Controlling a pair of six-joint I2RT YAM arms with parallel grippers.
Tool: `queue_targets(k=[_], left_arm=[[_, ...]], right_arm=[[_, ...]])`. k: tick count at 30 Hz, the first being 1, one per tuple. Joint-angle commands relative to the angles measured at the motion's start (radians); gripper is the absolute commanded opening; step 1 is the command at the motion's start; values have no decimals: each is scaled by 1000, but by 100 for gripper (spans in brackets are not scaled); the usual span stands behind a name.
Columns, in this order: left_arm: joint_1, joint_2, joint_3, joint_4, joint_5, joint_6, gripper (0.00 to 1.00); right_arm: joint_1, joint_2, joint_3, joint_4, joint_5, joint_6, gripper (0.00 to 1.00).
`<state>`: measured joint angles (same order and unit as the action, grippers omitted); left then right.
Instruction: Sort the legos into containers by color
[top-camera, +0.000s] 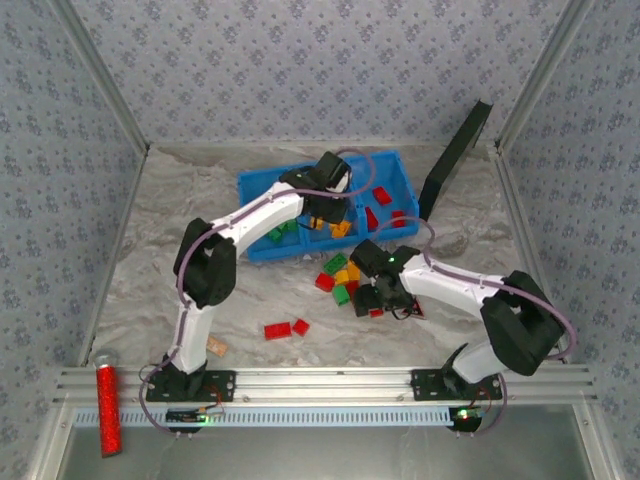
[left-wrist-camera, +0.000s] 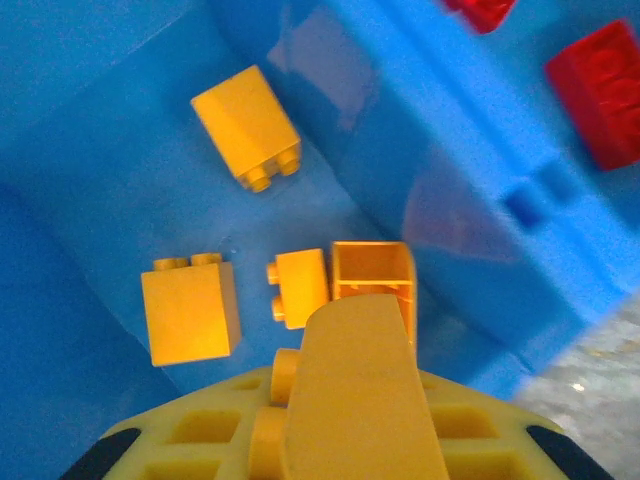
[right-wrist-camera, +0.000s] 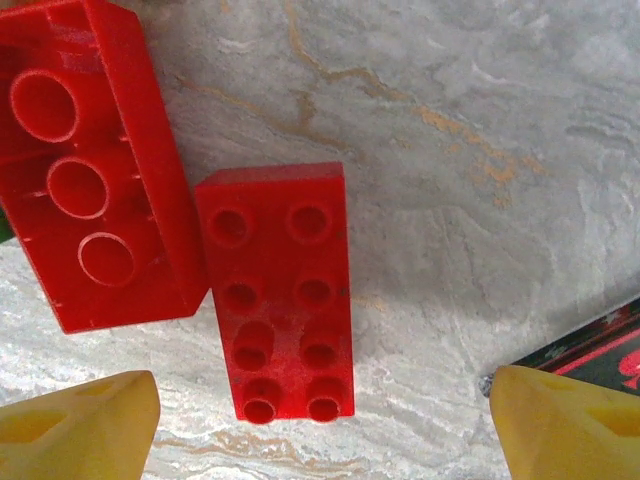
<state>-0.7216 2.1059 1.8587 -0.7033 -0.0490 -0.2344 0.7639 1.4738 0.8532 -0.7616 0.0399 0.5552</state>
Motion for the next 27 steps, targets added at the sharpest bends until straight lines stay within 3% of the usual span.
queue_targets(k=[1, 13, 27], left_arm=[[19, 35, 71, 5, 18, 20, 23], [25, 141, 141, -10, 46, 4, 25], [25, 157, 158, -33, 50, -2, 45]], right_arm=[[14, 31, 34, -25, 34, -39, 86], [30, 82, 37, -32, 60, -80, 79], [48, 134, 36, 7, 53, -86, 69]])
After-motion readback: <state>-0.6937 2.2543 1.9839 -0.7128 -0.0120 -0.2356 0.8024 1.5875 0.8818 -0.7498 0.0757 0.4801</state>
